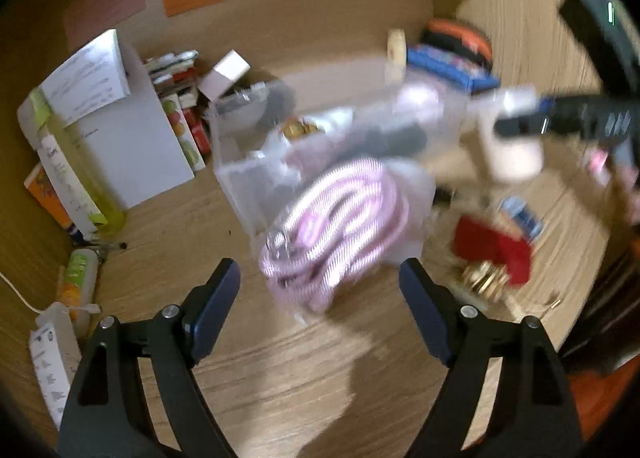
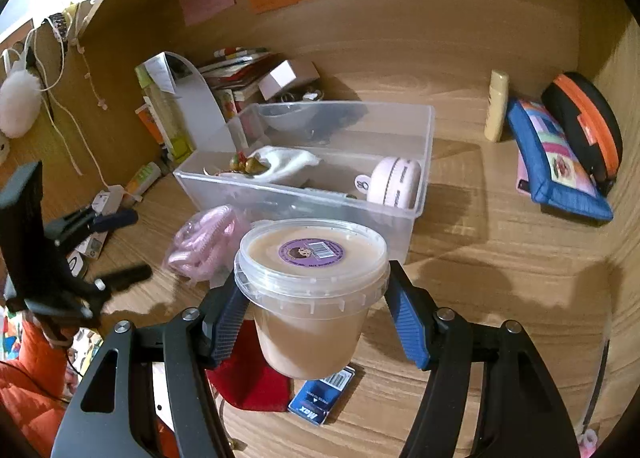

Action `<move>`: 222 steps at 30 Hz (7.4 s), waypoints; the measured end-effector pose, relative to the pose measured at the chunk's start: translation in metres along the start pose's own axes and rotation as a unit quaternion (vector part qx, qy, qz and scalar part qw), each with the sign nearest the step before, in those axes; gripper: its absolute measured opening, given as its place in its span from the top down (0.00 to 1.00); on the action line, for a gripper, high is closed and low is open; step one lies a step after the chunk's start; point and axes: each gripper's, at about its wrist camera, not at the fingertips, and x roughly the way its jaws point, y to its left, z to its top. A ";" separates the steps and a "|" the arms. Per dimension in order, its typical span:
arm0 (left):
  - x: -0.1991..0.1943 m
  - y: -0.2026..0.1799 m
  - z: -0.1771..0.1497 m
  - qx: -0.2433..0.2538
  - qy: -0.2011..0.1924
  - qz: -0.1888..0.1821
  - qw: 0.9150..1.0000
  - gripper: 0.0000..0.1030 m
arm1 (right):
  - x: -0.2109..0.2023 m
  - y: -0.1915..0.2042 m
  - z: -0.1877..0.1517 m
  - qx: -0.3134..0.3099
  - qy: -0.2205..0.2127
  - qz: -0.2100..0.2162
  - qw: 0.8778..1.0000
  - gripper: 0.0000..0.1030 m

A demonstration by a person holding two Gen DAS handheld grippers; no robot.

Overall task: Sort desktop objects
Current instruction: 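Carry the bagged pink rope and white tub over the clear box, then open both grippers to drop the rope bag and white tub into the box, then grasp the mint-green tube with the left gripper while the right grasps the small blue box, then carry the mint tube and blue box over the clear box and release both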

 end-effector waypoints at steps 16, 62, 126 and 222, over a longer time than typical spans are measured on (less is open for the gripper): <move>0.031 0.012 0.021 -0.013 -0.001 0.075 0.997 0.21 | 0.000 -0.003 -0.003 0.004 0.008 0.009 1.000 0.39; -0.040 0.125 0.062 -0.207 -0.085 -0.091 0.970 0.81 | 0.020 -0.004 0.081 0.006 -0.056 -0.022 0.998 0.39; 0.048 0.089 0.118 -0.186 -0.134 0.039 0.973 0.08 | 0.075 0.021 0.093 -0.065 -0.101 -0.097 0.988 0.22; 0.035 0.040 0.026 -0.139 -0.028 -0.033 0.989 0.76 | -0.024 -0.004 -0.030 0.023 -0.072 -0.087 0.993 0.93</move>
